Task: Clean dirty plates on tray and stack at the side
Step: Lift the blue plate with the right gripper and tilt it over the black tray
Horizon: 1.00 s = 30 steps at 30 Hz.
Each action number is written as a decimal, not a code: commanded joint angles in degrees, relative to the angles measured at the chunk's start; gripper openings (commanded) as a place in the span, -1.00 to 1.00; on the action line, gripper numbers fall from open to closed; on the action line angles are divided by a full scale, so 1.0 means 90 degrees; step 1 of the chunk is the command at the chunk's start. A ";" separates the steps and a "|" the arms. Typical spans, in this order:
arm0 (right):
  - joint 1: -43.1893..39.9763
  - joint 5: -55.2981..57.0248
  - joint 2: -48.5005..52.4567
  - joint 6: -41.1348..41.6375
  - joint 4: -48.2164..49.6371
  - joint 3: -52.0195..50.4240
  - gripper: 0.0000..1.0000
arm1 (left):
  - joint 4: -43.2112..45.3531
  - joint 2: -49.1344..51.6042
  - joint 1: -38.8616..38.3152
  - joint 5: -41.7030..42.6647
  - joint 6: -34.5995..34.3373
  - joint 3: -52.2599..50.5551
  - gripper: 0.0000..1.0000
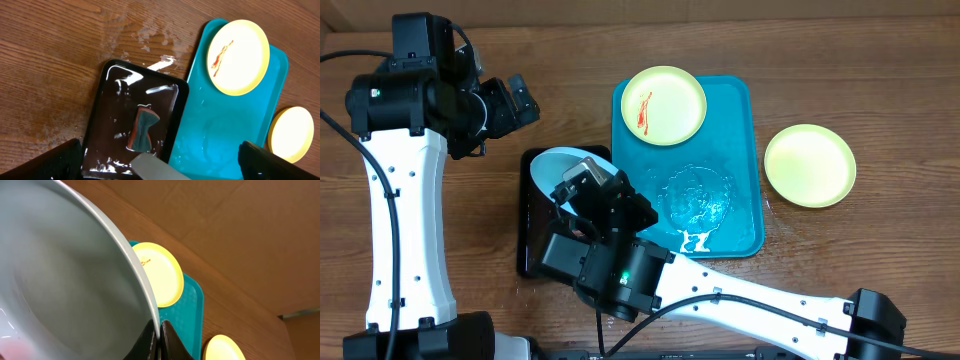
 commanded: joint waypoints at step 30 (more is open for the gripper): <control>0.0095 0.0624 -0.0005 0.0092 0.0046 0.0109 -0.92 | 0.0002 -0.0029 -0.0005 -0.0039 -0.0022 0.0083 1.00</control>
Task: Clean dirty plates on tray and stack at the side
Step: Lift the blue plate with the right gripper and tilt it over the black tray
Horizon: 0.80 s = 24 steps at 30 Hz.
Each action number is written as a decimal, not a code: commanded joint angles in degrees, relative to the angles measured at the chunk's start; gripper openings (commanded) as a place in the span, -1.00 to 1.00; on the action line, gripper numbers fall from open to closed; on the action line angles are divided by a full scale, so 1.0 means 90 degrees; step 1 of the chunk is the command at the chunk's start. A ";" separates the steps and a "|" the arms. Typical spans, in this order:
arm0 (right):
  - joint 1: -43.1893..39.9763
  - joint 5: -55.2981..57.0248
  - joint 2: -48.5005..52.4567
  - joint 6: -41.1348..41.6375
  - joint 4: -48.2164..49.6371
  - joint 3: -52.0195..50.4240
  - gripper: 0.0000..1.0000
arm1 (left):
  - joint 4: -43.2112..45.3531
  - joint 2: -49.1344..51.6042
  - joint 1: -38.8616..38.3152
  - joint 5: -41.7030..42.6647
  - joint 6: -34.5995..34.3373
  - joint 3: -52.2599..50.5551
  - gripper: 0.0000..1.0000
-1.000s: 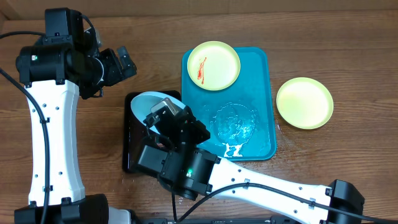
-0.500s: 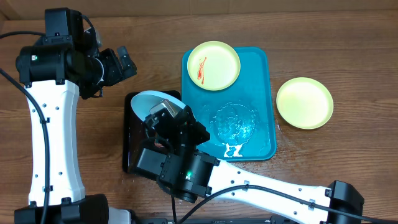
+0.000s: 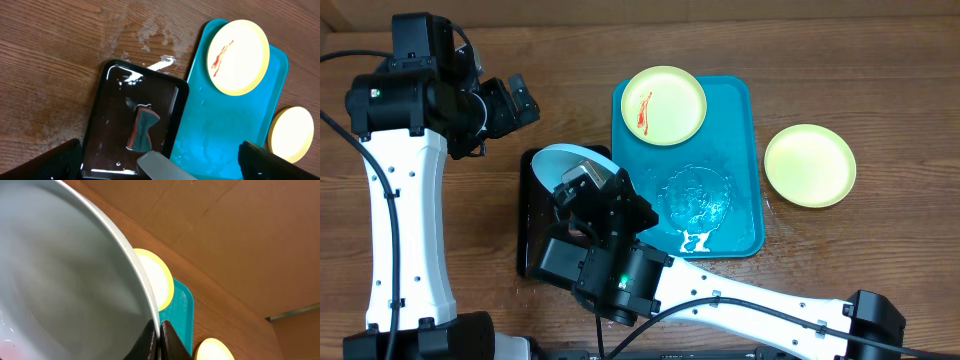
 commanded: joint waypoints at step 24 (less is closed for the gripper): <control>0.0279 0.0797 -0.0005 -0.0097 0.0236 0.0109 -0.92 | 0.0002 -0.0029 -0.0005 -0.0039 -0.0022 0.0083 1.00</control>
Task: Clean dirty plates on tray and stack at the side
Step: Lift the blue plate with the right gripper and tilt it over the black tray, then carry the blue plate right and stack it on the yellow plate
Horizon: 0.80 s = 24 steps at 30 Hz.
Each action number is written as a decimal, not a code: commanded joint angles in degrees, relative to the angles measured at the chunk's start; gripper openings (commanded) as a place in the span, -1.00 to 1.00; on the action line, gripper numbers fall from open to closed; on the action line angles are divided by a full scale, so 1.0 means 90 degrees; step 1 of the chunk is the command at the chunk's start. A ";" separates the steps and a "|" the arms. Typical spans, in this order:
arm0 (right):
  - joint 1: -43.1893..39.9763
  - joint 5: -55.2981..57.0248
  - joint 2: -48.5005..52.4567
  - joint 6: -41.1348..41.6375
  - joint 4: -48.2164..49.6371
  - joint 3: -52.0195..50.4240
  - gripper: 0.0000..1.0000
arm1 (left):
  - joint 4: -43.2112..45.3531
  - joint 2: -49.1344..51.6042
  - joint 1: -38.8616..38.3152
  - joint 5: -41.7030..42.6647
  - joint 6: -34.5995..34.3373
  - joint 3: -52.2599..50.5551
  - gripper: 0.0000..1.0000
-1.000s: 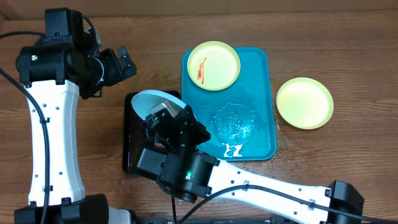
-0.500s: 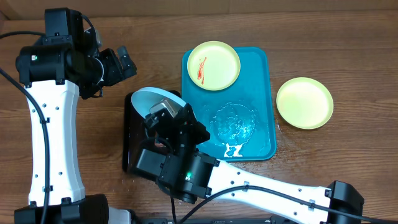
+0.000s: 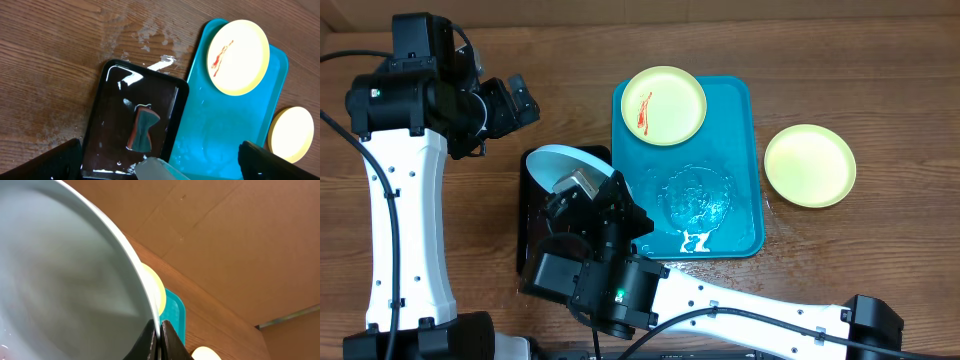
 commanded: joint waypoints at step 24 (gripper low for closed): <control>-0.2059 -0.3407 -0.0233 0.0724 0.0063 0.0114 -0.93 | 0.0002 -0.0029 -0.0005 -0.0039 -0.0022 0.0083 0.99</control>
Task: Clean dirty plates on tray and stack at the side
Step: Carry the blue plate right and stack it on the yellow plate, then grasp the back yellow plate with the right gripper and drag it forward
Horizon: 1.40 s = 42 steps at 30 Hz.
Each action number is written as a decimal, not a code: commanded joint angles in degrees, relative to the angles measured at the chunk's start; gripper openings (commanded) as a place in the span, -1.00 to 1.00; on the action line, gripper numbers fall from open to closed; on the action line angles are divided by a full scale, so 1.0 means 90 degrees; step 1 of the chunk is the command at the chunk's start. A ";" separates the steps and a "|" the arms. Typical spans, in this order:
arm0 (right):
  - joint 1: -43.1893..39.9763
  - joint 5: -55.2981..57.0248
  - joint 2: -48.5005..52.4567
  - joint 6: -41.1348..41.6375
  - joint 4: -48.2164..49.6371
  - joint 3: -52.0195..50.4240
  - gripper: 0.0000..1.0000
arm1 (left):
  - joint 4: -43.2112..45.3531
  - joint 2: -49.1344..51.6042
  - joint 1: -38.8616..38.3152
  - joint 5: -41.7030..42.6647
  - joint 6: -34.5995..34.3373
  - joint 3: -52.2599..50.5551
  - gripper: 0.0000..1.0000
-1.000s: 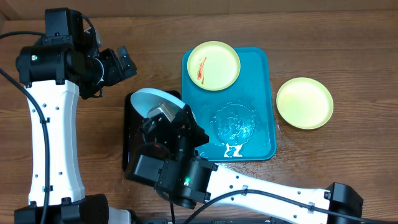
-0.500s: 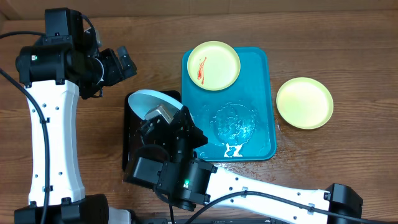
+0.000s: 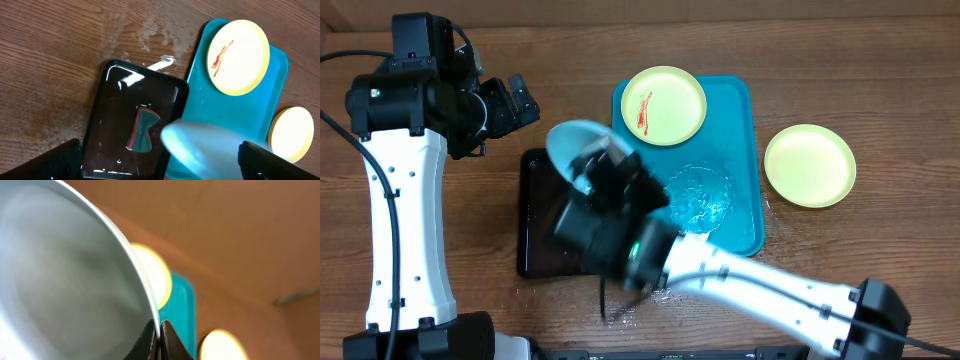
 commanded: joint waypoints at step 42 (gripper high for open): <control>-0.9056 -0.7261 0.0874 0.0549 -0.1729 -0.0498 -0.10 | 0.0002 -0.0029 -0.0005 -0.0039 -0.0022 0.0083 0.99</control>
